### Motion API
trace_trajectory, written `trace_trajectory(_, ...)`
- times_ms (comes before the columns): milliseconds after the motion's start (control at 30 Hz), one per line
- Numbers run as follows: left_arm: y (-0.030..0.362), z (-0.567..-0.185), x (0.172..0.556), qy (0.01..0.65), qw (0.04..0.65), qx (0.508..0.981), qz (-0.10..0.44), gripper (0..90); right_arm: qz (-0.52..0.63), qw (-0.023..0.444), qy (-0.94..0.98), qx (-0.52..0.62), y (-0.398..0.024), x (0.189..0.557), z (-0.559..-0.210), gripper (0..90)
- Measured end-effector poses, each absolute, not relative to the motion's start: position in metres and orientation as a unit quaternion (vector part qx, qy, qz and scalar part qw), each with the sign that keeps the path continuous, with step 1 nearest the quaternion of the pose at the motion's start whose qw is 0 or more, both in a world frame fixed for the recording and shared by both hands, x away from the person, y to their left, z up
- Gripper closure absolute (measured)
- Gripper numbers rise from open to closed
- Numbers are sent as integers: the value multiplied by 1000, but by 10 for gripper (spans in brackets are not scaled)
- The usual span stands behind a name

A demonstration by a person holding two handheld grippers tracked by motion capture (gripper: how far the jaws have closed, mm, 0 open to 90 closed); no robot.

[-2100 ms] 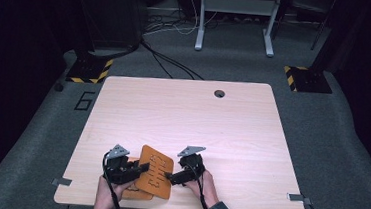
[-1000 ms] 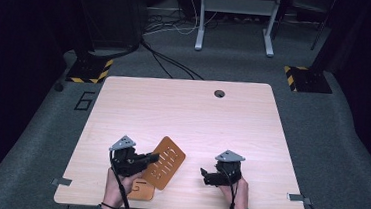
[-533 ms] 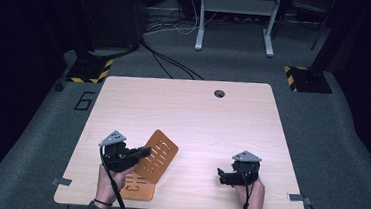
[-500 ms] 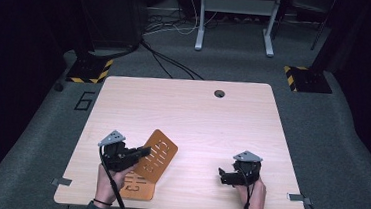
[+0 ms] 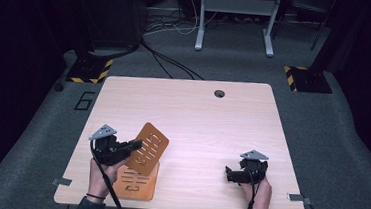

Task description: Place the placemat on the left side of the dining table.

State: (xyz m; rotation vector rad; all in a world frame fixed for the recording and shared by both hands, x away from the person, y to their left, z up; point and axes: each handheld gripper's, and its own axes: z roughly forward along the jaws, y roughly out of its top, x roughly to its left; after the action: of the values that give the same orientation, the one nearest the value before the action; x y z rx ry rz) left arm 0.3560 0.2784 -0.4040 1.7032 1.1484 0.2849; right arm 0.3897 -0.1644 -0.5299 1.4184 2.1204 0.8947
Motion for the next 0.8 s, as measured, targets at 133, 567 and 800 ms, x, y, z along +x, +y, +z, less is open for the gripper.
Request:
trace_trajectory(133,283,-402,359,481,509,704,124,859,324,215,767,511,-165,390,-530,0)
trace_trajectory(567,298,-393,371,496,505,691,143,859,324,214,767,511,-165,390,-530,0)
trace_trajectory(800,302,-389,376,499,503,689,150,859,324,214,767,511,-165,390,-530,0)
